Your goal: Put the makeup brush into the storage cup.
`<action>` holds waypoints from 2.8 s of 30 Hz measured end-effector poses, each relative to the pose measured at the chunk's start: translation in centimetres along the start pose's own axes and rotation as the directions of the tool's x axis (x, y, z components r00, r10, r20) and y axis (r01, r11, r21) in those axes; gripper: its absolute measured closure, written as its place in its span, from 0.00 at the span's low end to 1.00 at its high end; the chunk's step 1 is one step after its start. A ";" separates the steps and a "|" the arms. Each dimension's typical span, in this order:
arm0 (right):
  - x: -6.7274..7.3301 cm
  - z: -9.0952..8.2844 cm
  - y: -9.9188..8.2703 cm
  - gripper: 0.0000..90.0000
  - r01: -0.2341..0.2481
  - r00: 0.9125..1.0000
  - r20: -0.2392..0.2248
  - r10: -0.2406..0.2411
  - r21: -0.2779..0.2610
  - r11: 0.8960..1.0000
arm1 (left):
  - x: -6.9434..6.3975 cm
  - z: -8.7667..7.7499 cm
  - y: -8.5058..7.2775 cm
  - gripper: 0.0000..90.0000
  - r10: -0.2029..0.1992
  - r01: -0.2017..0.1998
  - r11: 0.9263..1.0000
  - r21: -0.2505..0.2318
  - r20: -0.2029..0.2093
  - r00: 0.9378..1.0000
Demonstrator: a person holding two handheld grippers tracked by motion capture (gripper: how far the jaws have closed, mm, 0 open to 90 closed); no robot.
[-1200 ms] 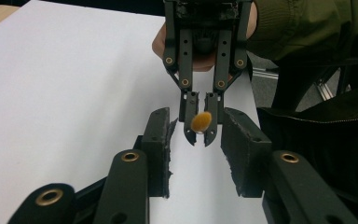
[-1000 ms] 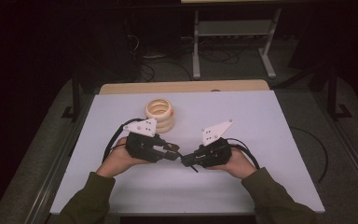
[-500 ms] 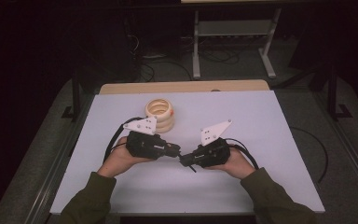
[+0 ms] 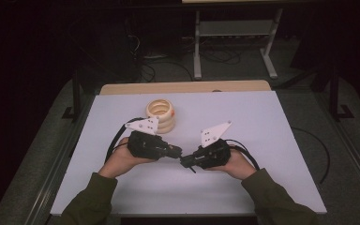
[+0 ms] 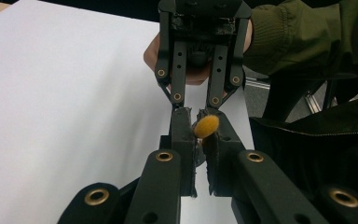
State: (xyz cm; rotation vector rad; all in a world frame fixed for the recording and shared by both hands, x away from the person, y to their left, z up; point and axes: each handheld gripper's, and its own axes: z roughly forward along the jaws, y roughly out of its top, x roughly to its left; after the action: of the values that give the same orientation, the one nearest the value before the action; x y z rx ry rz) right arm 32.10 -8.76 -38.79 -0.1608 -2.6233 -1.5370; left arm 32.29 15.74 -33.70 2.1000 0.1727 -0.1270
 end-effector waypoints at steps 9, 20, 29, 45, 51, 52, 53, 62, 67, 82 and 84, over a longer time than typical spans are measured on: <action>-0.1 -0.7 -0.2 0.60 -0.012 0.998 0.060 0.011 0.014 1.000 | 0.0 -0.7 -0.1 0.93 -0.009 0.009 1.000 -0.002 -0.032 0.999; -0.1 -1.9 -0.9 0.33 -0.055 0.991 0.120 0.054 0.011 0.998 | 0.1 -1.7 -0.4 0.93 -0.026 0.026 1.000 0.002 -0.083 0.996; 0.5 -3.2 -1.5 0.20 -0.114 0.972 0.208 0.106 0.029 0.993 | 0.3 -2.5 -1.0 0.93 -0.053 0.053 0.999 -0.004 -0.124 0.991; 1.2 -4.6 -2.9 0.13 -0.140 0.951 0.282 0.130 0.016 0.990 | 0.7 -4.3 -1.5 0.93 -0.096 0.090 0.995 -0.039 -0.200 0.975; 1.1 -5.1 -3.2 0.13 -0.149 0.941 0.306 0.142 -0.001 0.989 | 0.9 -5.1 -1.7 0.93 -0.110 0.101 0.993 -0.053 -0.219 0.969; 1.1 -5.1 -3.3 0.13 -0.155 0.941 0.306 0.147 0.001 0.988 | 0.9 -5.2 -1.7 0.93 -0.115 0.105 0.993 -0.056 -0.221 0.968; 1.2 -5.2 -3.3 0.12 -0.154 0.940 0.309 0.145 0.004 0.988 | 1.0 -5.3 -1.8 0.93 -0.122 0.110 0.992 -0.062 -0.226 0.967; 1.5 -6.1 -4.0 0.11 -0.167 0.924 0.348 0.161 -0.013 0.986 | 1.3 -6.6 -1.8 0.93 -0.129 0.111 0.990 -0.085 -0.262 0.956; 1.7 -6.6 -4.4 0.11 -0.171 0.918 0.361 0.165 -0.016 0.985 | 1.5 -6.9 -1.8 0.93 -0.132 0.113 0.990 -0.087 -0.275 0.952; 2.3 -8.1 -6.2 0.08 -0.197 0.871 0.451 0.196 -0.045 0.979 | 2.1 -8.8 -1.2 0.93 -0.161 0.131 0.985 -0.114 -0.325 0.932; 2.3 -8.3 -6.3 0.07 -0.199 0.867 0.458 0.199 -0.047 0.979 | 2.1 -9.1 -1.1 0.93 -0.166 0.134 0.984 -0.118 -0.333 0.928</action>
State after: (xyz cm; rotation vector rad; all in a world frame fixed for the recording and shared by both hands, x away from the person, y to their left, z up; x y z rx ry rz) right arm 29.18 -18.95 -39.89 -0.8730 -2.8243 -1.5804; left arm 34.35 24.25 -30.30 2.0001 0.5398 0.1555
